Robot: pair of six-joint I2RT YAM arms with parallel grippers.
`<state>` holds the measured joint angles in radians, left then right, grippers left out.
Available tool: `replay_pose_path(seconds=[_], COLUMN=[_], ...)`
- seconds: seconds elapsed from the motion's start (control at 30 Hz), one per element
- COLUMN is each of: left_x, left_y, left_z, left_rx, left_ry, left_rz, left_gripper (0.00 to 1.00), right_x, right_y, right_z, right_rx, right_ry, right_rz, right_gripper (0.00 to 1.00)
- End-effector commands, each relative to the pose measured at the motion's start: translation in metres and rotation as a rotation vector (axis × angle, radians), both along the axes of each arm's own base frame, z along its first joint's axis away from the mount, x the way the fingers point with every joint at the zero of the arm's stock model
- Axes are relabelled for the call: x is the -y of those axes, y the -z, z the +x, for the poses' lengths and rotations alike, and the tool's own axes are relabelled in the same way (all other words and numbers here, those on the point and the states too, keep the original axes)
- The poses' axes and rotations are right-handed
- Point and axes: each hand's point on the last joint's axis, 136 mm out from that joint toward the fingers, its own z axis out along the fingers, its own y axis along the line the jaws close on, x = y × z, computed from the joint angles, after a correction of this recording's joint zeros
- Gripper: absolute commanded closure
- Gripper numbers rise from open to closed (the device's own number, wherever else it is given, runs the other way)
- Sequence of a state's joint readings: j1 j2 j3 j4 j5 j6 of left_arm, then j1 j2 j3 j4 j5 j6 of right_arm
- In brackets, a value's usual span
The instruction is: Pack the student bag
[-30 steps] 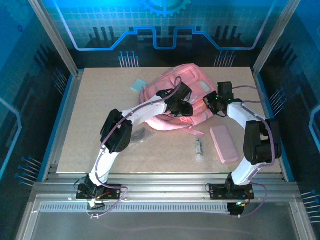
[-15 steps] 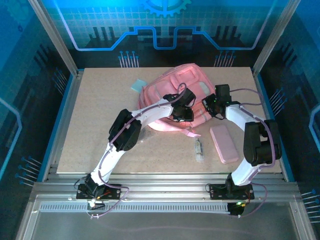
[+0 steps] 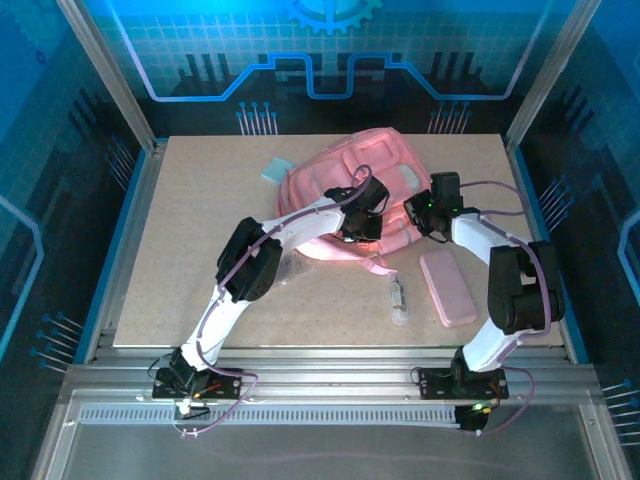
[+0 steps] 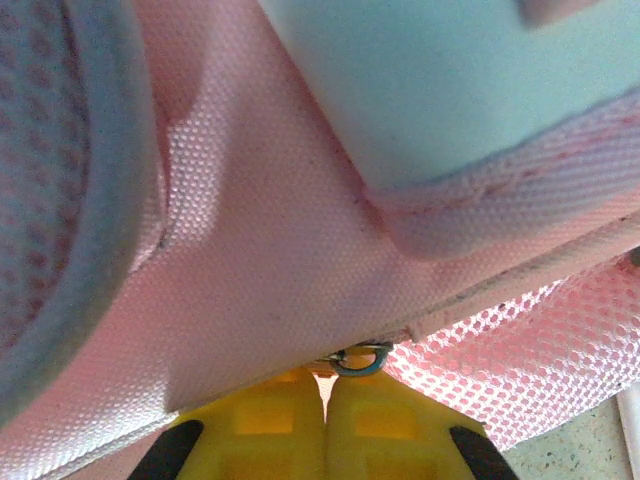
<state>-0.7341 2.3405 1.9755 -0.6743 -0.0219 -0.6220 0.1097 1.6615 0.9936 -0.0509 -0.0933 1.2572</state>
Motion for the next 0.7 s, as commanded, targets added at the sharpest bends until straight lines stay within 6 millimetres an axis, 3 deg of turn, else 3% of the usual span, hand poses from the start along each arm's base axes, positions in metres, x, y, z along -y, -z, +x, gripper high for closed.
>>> replay_pose_path(seconds=[0.0,0.03,0.07,0.1,0.17,0.3,0.5,0.57,0.67], left_x=[-0.026,-0.026,-0.027,-0.028,-0.033,-0.053,-0.072,-0.076,-0.079], left_y=[-0.003,-0.003,-0.001,0.002,0.008,0.009,0.002,-0.001,-0.001], left_z=[0.019,0.021,0.023,0.026,0.032,0.047,0.065,0.069,0.074], left_rx=[0.060,0.066,0.071,0.074,0.092,0.180,0.296,0.320,0.329], left_ry=[-0.044,-0.052,-0.066,-0.083,-0.122,-0.198,-0.222,-0.228,-0.227], left_rz=[0.051,0.053,0.057,0.067,0.096,0.187,0.294,0.309,0.299], left_gripper=[0.90,0.62,0.43,0.32,0.26,0.31,0.59,0.64,0.70], right_x=[0.001,0.000,-0.001,-0.004,-0.006,-0.009,-0.012,-0.014,-0.013], right_y=[-0.022,-0.022,-0.022,-0.022,-0.021,-0.021,-0.018,-0.019,-0.004], right_z=[0.006,0.006,0.007,0.007,0.005,0.000,-0.008,-0.007,-0.016], right_rx=[0.066,0.066,0.069,0.068,0.065,0.066,0.067,0.069,0.039], right_ry=[-0.001,-0.004,-0.006,-0.014,-0.014,0.006,0.015,0.006,0.010], right_rz=[0.032,0.036,0.040,0.049,0.066,0.113,0.195,0.211,0.223], right_gripper=[1.00,1.00,1.00,1.00,1.00,1.00,1.00,1.00,1.00])
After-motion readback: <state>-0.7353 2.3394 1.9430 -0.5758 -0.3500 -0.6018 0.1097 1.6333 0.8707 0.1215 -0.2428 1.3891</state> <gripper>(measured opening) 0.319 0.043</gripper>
